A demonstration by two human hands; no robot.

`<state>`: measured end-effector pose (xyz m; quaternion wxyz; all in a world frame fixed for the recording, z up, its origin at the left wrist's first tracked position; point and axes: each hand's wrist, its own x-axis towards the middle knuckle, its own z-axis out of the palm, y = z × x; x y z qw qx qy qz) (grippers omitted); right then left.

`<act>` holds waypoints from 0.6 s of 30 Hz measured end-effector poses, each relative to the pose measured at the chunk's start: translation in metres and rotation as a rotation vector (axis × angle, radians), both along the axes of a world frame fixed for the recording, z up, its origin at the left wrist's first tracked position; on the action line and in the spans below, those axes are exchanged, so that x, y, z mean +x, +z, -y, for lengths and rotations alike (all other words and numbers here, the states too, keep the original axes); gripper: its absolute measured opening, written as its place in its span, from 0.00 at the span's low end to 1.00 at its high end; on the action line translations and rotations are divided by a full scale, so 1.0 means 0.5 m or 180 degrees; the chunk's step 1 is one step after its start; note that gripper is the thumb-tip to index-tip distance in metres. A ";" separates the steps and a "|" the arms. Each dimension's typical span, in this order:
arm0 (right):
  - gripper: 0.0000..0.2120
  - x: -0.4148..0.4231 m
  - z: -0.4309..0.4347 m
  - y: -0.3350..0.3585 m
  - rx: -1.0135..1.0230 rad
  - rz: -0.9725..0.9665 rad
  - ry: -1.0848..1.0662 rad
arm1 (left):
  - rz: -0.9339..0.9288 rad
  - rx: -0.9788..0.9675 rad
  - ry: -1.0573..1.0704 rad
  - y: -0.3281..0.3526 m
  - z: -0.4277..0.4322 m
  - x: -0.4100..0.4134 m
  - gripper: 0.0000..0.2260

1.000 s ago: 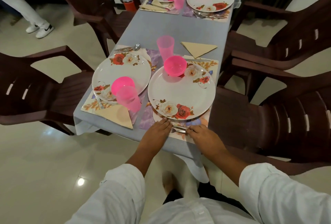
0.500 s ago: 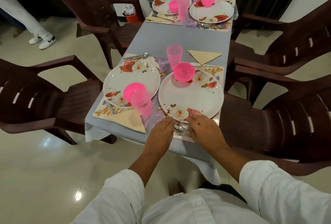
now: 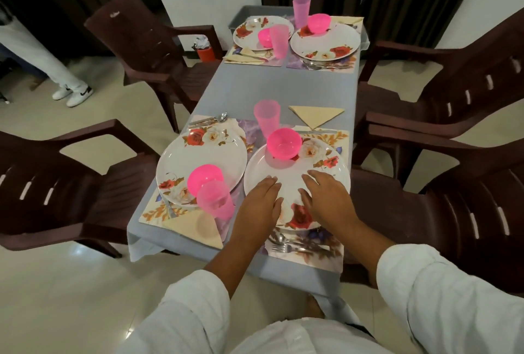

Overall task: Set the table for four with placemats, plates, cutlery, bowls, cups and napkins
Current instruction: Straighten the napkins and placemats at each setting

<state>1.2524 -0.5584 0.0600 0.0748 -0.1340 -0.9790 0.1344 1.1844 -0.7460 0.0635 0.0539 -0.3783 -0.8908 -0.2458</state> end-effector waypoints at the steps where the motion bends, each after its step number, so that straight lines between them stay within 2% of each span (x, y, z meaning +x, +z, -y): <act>1: 0.21 -0.014 0.011 -0.001 -0.0075 -0.0032 0.0055 | 0.0013 0.0034 0.0073 0.010 0.003 -0.006 0.16; 7: 0.17 -0.103 0.121 0.063 -0.0535 -0.0565 0.0468 | 0.0089 0.0213 0.0630 0.087 0.062 -0.058 0.16; 11: 0.17 -0.166 0.212 0.127 -0.0748 -0.0947 0.0853 | -0.0089 0.0462 0.1117 0.126 0.157 -0.117 0.14; 14: 0.16 -0.196 0.288 0.152 -0.0782 -0.1050 0.1074 | 0.0096 0.0631 0.1618 0.122 0.256 -0.157 0.13; 18: 0.14 -0.226 0.423 0.135 -0.0556 -0.0907 0.1562 | 0.0347 0.0214 0.1670 0.079 0.399 -0.209 0.09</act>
